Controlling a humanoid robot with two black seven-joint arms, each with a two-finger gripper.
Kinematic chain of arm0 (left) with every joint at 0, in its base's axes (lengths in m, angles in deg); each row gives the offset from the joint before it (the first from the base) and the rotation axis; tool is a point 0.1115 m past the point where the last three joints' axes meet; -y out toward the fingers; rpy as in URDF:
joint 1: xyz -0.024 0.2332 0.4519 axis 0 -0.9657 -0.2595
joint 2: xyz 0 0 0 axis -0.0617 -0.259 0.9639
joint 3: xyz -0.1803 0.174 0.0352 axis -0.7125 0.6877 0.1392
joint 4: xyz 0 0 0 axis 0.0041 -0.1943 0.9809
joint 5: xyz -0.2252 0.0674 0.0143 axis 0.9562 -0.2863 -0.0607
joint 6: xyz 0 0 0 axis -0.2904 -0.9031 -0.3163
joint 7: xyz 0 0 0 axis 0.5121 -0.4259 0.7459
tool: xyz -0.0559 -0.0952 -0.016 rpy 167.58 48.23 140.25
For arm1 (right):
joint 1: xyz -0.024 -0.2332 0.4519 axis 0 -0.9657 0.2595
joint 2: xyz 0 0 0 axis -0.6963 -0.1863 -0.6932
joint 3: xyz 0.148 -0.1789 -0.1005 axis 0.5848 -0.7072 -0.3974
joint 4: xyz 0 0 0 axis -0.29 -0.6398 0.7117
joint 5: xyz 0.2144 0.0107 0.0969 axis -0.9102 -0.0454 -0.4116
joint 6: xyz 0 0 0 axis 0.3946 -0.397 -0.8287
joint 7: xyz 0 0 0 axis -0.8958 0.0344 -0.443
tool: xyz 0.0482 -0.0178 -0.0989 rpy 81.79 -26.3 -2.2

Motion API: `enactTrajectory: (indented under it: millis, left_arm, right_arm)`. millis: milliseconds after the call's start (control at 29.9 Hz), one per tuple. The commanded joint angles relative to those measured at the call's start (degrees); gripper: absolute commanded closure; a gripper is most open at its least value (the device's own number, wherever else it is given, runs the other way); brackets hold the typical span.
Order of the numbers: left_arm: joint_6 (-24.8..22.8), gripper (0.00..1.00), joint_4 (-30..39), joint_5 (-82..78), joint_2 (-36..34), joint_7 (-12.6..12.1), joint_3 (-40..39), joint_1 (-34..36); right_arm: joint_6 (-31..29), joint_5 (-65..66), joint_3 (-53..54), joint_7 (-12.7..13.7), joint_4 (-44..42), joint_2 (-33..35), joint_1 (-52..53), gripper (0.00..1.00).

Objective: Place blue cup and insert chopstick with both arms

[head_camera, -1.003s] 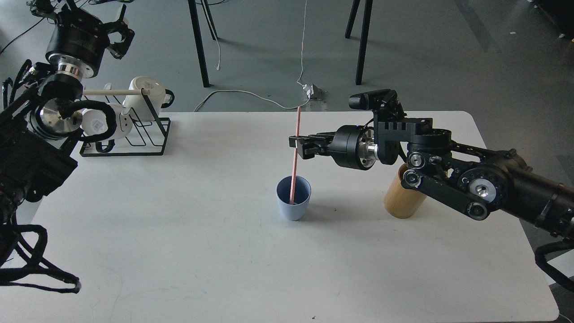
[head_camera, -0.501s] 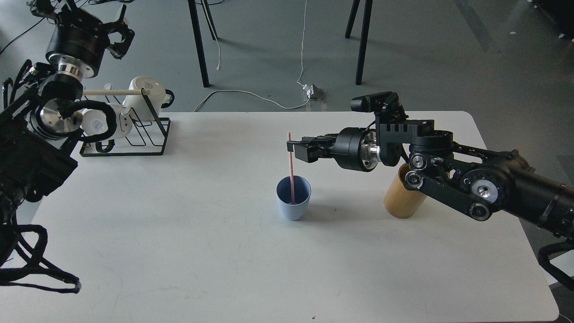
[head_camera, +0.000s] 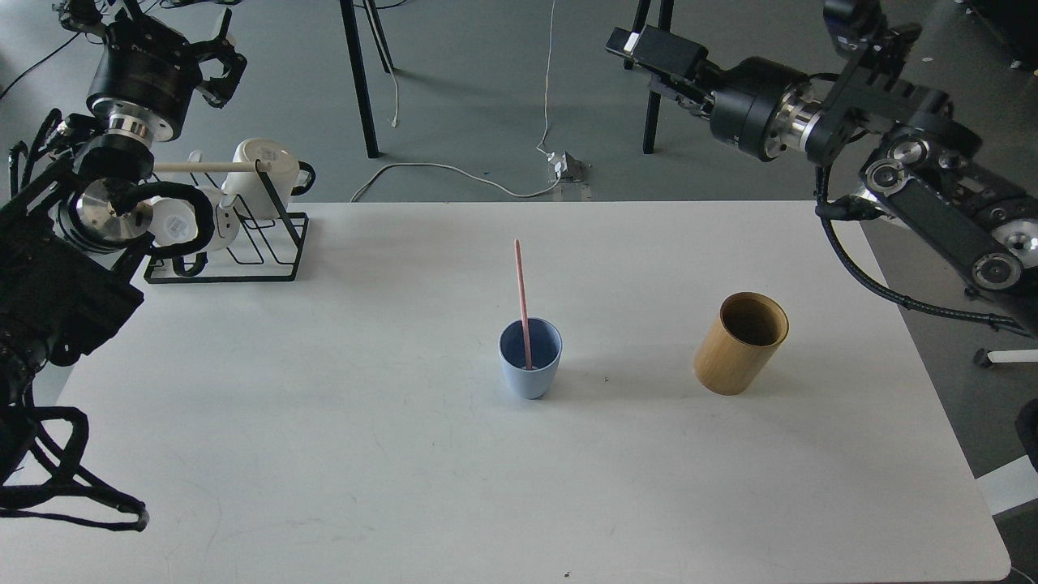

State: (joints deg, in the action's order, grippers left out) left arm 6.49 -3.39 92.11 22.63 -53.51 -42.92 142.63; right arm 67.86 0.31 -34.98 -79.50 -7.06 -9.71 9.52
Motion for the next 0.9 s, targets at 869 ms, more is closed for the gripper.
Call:
enactTrajectory:
  millis: [869]
  left_arm:
    - [0.00, 0.00, 0.01, 3.69, 4.76, -0.26, -0.07, -0.18]
  right_arm:
    - [-9.73, -68.73, 13.17, -2.17, -30.58, -3.66, -1.78, 0.01]
